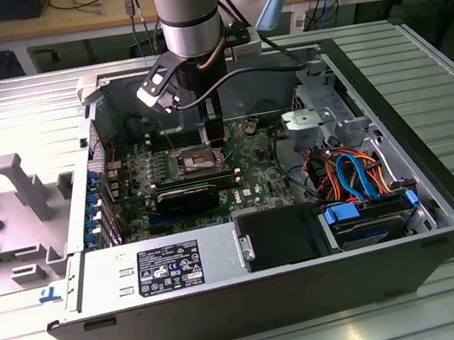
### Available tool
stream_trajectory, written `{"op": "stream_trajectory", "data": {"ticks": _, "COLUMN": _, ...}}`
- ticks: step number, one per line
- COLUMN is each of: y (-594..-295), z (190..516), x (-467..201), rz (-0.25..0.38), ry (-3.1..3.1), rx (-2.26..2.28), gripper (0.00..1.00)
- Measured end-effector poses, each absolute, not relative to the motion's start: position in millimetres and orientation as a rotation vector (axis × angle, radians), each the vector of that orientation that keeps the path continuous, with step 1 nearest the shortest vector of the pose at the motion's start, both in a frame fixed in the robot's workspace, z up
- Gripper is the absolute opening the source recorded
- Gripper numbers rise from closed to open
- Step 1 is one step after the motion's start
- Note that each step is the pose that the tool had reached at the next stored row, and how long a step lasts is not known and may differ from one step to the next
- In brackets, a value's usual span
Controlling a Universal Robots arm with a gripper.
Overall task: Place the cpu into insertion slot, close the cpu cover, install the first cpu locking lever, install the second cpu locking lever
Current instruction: 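Place the cpu into insertion slot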
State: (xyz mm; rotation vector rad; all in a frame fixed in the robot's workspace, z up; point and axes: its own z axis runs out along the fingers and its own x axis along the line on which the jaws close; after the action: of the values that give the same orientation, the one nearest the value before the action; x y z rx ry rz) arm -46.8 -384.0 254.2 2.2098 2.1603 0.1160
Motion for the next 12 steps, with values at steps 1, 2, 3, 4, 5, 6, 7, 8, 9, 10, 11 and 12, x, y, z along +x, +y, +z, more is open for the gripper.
{"op": "stream_trajectory", "data": {"ticks": 1, "y": -384.0, "z": 254.2, "x": -46.8, "rz": 0.116, "ry": 2.161, "rx": 2.209, "gripper": 0.54}}
{"op": "stream_trajectory", "data": {"ticks": 2, "y": -384.0, "z": 254.2, "x": -46.8, "rz": 0.116, "ry": 2.161, "rx": 2.209, "gripper": 0.54}}
{"op": "stream_trajectory", "data": {"ticks": 3, "y": -384.0, "z": 254.2, "x": -46.8, "rz": 0.116, "ry": 2.162, "rx": 2.209, "gripper": 0.54}}
{"op": "stream_trajectory", "data": {"ticks": 4, "y": -384.0, "z": 254.2, "x": -46.8, "rz": 0.116, "ry": 2.162, "rx": 2.208, "gripper": 0.54}}
{"op": "stream_trajectory", "data": {"ticks": 5, "y": -384.0, "z": 254.2, "x": -47.0, "rz": 0.116, "ry": 2.162, "rx": 2.208, "gripper": 0.54}}
{"op": "stream_trajectory", "data": {"ticks": 6, "y": -384.0, "z": 254.2, "x": -47.3, "rz": 0.116, "ry": 2.162, "rx": 2.208, "gripper": 0.54}}
{"op": "stream_trajectory", "data": {"ticks": 7, "y": -384.0, "z": 254.2, "x": -47.4, "rz": 0.116, "ry": 2.162, "rx": 2.208, "gripper": 0.54}}
{"op": "stream_trajectory", "data": {"ticks": 8, "y": -384.0, "z": 254.2, "x": -47.6, "rz": 0.116, "ry": 2.162, "rx": 2.208, "gripper": 0.54}}
{"op": "stream_trajectory", "data": {"ticks": 9, "y": -384.0, "z": 254.2, "x": -47.8, "rz": 0.116, "ry": 2.162, "rx": 2.208, "gripper": 0.54}}
{"op": "stream_trajectory", "data": {"ticks": 10, "y": -384.0, "z": 254.2, "x": -48.0, "rz": 0.116, "ry": 2.162, "rx": 2.208, "gripper": 0.54}}
{"op": "stream_trajectory", "data": {"ticks": 11, "y": -384.0, "z": 254.2, "x": -48.1, "rz": 0.116, "ry": 2.162, "rx": 2.208, "gripper": 0.54}}
{"op": "stream_trajectory", "data": {"ticks": 12, "y": -384.0, "z": 254.1, "x": -48.4, "rz": 0.116, "ry": 2.162, "rx": 2.208, "gripper": 0.54}}
